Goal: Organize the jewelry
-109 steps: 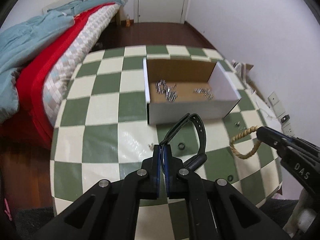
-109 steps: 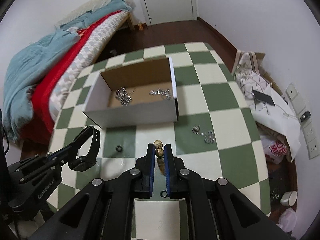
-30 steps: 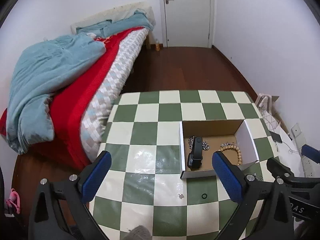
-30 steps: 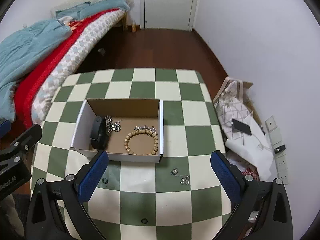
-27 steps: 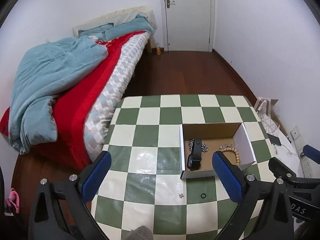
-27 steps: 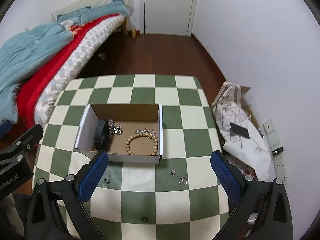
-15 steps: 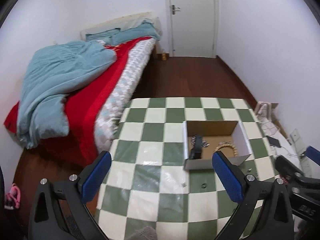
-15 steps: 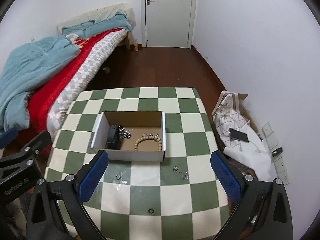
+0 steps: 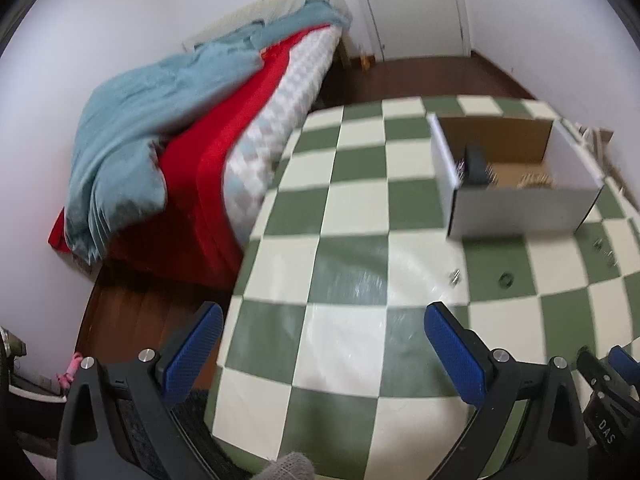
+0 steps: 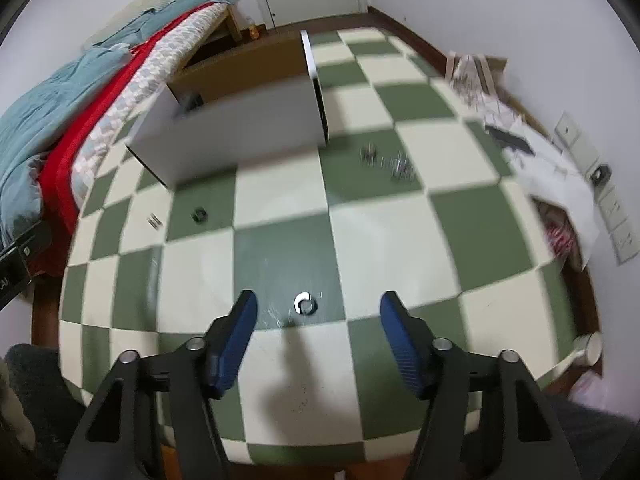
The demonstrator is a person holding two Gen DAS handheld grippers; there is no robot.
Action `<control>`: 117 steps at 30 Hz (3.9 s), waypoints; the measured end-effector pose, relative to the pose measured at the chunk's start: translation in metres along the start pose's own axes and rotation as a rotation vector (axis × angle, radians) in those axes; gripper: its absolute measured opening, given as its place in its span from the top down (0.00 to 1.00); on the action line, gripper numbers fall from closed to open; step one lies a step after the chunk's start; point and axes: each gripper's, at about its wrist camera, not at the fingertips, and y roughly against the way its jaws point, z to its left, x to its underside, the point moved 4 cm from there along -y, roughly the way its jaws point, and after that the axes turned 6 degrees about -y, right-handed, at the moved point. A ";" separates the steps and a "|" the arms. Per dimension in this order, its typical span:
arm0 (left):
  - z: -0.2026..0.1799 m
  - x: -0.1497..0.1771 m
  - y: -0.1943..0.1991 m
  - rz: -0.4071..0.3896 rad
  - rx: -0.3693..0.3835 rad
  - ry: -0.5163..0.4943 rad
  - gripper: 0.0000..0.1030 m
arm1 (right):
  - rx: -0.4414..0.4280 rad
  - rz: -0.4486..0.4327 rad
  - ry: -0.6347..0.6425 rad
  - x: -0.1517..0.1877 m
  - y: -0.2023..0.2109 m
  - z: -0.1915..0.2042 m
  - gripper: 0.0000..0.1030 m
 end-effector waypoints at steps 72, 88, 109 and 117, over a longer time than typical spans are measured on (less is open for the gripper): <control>-0.147 -0.018 -0.038 -0.013 0.344 -0.060 0.90 | 0.044 -0.165 -0.163 -0.038 -0.014 -0.060 0.87; -0.093 -0.067 0.012 -0.170 0.324 0.008 0.90 | -0.042 -0.283 -0.082 -0.095 0.029 -0.017 0.87; -0.069 -0.176 -0.048 -0.020 0.474 0.057 0.90 | -0.257 -0.151 0.010 -0.217 -0.011 0.061 0.87; -0.066 -0.194 -0.049 0.007 0.460 0.067 0.55 | -0.290 -0.070 -0.044 -0.238 -0.025 0.057 0.66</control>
